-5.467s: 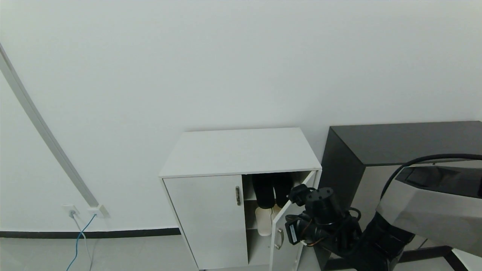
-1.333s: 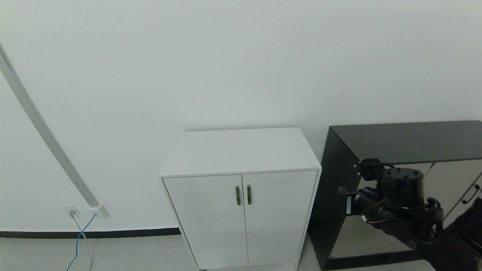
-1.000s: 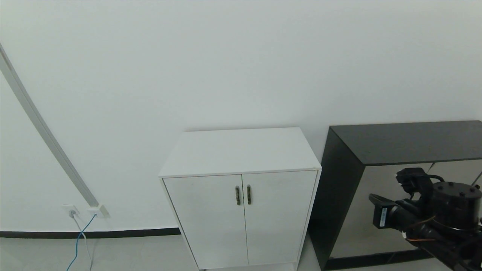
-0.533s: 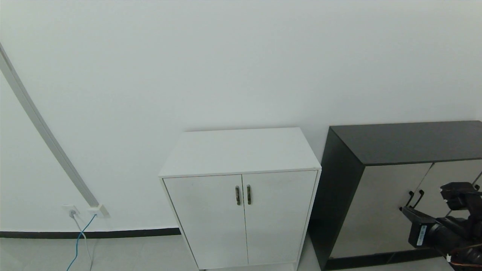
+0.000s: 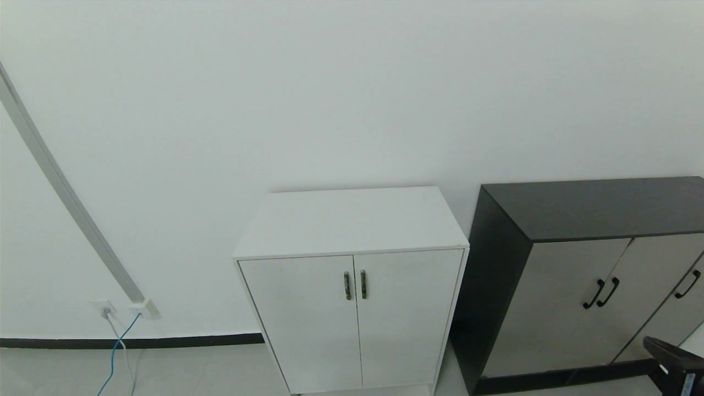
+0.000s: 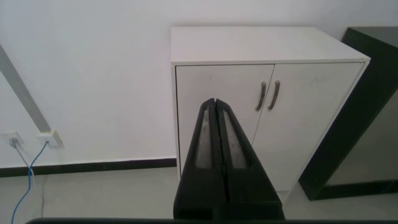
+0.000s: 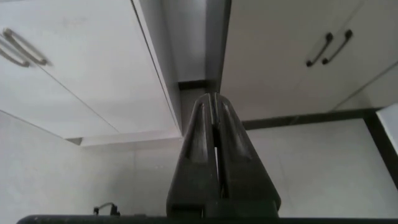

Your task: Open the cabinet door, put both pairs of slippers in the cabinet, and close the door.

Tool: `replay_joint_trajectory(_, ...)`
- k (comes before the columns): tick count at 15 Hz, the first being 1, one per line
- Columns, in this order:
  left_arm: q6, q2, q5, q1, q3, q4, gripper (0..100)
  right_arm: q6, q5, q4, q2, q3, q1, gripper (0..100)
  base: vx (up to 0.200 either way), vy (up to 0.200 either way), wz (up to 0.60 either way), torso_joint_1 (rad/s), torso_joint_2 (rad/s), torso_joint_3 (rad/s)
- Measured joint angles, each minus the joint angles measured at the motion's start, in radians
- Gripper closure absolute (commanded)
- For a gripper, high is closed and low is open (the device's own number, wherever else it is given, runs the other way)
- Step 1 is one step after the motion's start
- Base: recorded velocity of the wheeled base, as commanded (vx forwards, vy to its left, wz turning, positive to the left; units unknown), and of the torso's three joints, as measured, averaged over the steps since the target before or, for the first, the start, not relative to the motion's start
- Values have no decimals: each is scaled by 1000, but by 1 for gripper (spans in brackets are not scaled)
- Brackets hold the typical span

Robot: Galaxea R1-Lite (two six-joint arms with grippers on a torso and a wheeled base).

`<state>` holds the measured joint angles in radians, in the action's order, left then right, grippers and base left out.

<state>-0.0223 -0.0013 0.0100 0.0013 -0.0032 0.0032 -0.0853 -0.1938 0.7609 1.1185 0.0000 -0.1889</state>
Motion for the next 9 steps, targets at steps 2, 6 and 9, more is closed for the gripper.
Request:
replay_joint_trajectory(2,0,0,0,0,0,0,100,3,6,-159,-157,-2,1,100,0,0,0,0,0,0)
replay_joint_trajectory(6,1,0,0,0,0,0,100,5,73,-472,-474,-11,-2,100,0,0,0,0,0,0)
replay_joint_trajectory(9,1,0,0,-1,0,0,100,7,89,-680,-684,-34,-5,100,0,0,0,0,0,0)
